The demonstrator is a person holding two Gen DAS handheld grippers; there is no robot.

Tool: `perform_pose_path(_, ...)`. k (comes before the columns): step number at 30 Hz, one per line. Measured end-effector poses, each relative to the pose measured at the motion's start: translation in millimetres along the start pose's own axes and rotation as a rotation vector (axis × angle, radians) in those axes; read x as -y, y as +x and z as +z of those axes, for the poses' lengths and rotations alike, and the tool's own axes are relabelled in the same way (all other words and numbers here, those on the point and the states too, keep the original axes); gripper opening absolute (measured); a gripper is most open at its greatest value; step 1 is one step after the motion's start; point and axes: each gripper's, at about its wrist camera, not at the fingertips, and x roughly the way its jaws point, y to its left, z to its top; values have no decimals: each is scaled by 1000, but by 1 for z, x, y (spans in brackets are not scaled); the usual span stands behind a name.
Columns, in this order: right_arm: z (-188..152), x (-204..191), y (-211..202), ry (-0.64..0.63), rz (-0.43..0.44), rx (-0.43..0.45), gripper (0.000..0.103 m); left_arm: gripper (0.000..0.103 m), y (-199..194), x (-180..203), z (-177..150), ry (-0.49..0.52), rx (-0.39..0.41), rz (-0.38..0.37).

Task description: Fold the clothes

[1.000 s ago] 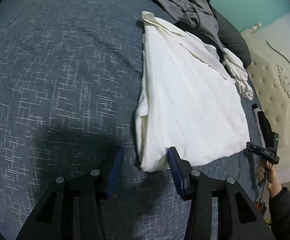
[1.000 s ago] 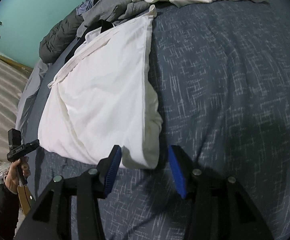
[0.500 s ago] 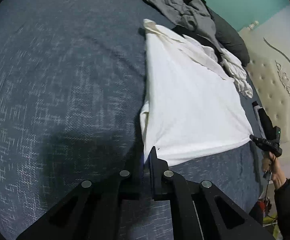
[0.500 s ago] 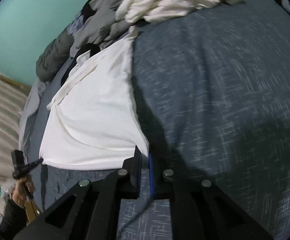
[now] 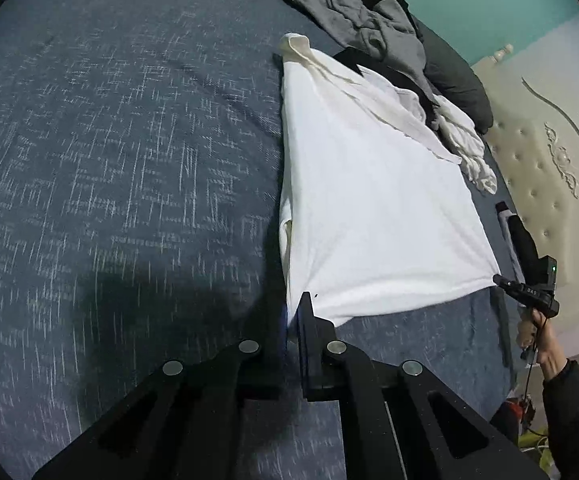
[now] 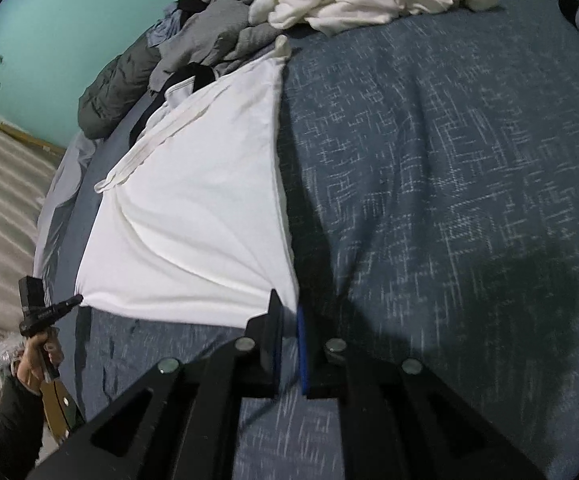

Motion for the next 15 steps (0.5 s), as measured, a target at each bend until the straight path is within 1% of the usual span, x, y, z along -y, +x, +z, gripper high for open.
perform_pose_path(5,-20,-6,-16,-3,-3,-28,5,4,-15,8,-25,14,-28,-4)
perform_pose_path(10,-56,-9,-28,4,-8,-92,5,4,-24,12,-58,22,-75,7)
perform_pose_path(13,-74,-16,-31,-29,-19,-125,5,5,-28,13,-74,21,-96,13)
perform_pose_path(15,-79,-18,-28,-38,-15,-135,5,5,-27,15,-76,22,-109,28)
